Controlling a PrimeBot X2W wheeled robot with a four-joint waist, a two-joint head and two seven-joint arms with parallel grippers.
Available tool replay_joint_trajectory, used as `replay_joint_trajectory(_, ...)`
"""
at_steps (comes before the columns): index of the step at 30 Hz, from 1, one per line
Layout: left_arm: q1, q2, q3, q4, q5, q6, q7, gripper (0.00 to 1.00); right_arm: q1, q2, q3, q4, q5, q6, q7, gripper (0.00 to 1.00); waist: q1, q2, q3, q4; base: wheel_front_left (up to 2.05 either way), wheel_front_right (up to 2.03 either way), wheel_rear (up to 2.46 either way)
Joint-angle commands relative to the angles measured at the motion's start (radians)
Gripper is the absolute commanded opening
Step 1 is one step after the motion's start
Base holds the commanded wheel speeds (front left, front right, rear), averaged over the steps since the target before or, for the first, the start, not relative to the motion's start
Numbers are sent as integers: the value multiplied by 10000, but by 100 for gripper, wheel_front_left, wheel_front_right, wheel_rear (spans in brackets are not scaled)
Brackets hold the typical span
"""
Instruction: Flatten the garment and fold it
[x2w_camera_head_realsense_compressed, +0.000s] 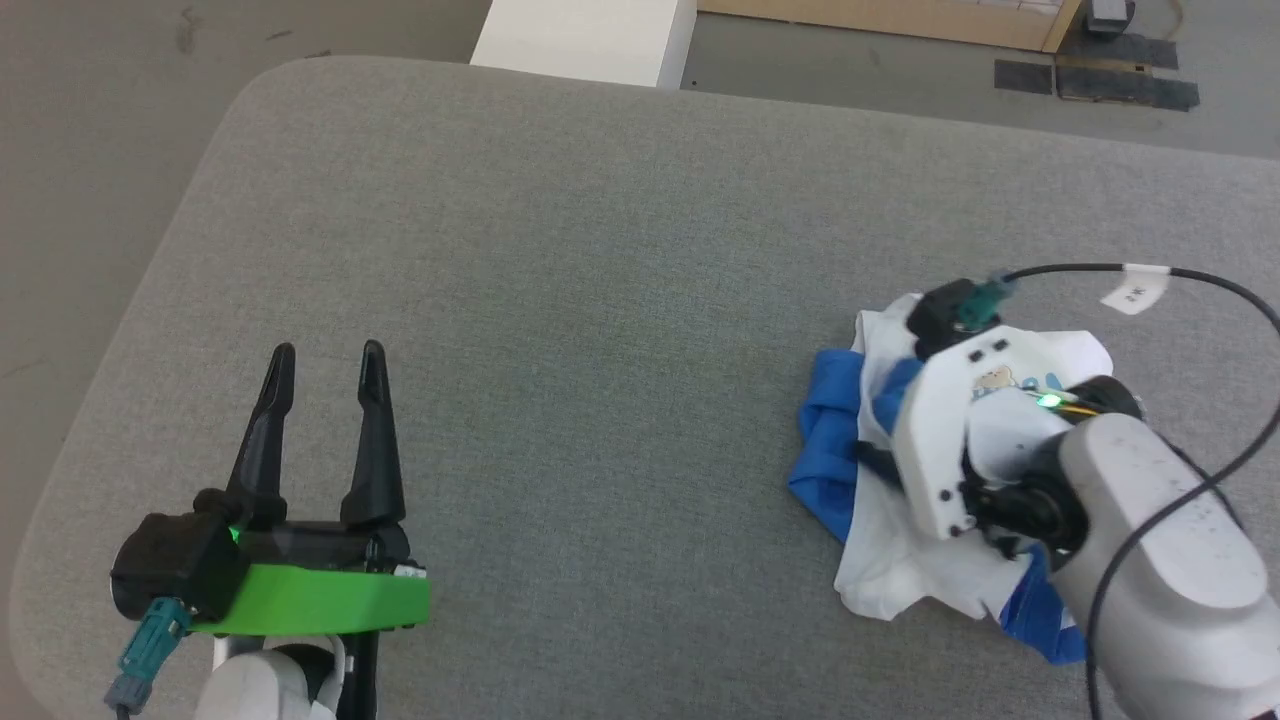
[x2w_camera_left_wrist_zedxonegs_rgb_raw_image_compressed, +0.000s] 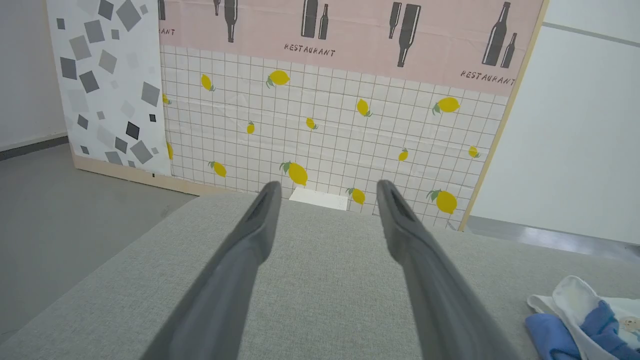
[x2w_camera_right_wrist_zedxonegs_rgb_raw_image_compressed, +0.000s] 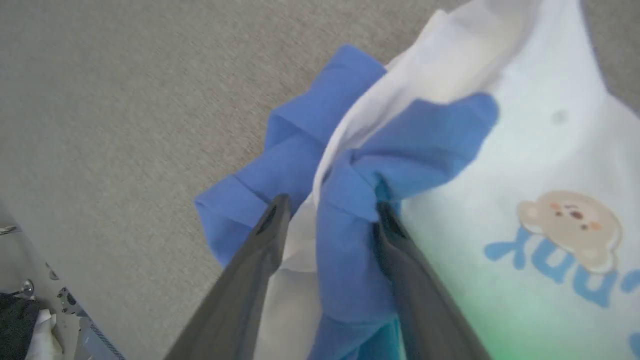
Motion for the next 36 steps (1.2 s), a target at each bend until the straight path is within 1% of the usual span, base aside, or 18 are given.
replay_joint_trajectory(1, -97, -28, 4, 30, -105, 46, -45, 100, -218, 111, 193, -73, 163, -15, -152, 100, 0, 0, -84, -66, 0, 0, 0)
replay_joint_trajectory(8, 83, -28, 71, 179, 14, 17, -45, 100, -594, 51, 1295, -1050, 959, -15, -426, 100, 0, 0, -613, -460, 0, 0, 0)
replay_joint_trajectory(11, 171, -28, 92, 232, 94, 1, -45, 100, -696, -44, 1451, -1502, 1137, -15, -705, 100, 0, 0, -839, -690, 0, 0, 0)
replay_joint_trajectory(13, 217, -28, 124, 262, 146, -5, -45, 100, -718, -111, 1315, -1809, 1145, -15, -1070, 100, 0, 0, -949, -857, 0, 0, 0)
replay_joint_trajectory(15, 235, -28, 177, 287, 215, 2, -45, 100, -682, -206, 1047, -2096, 980, -15, -1537, 100, 0, 0, -1040, -1034, 0, 0, 0)
replay_joint_trajectory(20, 298, -28, 293, 311, 295, 54, -45, 100, -167, -272, -270, -2598, 65, -15, -2803, 100, 0, 0, -1114, -1528, 0, 0, 0)
replay_joint_trajectory(23, 322, -28, 254, 337, 278, 61, -45, 100, 397, -224, -1059, -2720, -410, -15, -3033, 100, 0, 0, -1086, -1732, 0, 0, 0)
replay_joint_trajectory(25, 323, -28, 232, 342, 267, 65, -45, 100, 889, -181, -1666, -2728, -807, -15, -2967, 100, 0, 0, -1025, -1840, 0, 0, 0)
replay_joint_trajectory(27, 302, -28, 207, 322, 251, 64, -45, 100, 1257, -181, -2059, -2726, -1214, -15, -2848, 100, 0, 0, -955, -1877, 0, 0, 0)
replay_joint_trajectory(30, 230, -28, 153, 290, 238, 62, -45, 100, 1845, 78, -2698, -2666, -1676, -15, -2541, 100, 0, 0, -808, -1876, 0, 0, 0)
replay_joint_trajectory(36, 128, -28, 103, 296, 215, 46, -45, 100, 2501, 658, -3207, -2344, -2288, -15, -1836, 100, 0, 0, -509, -1700, 0, 0, 0)
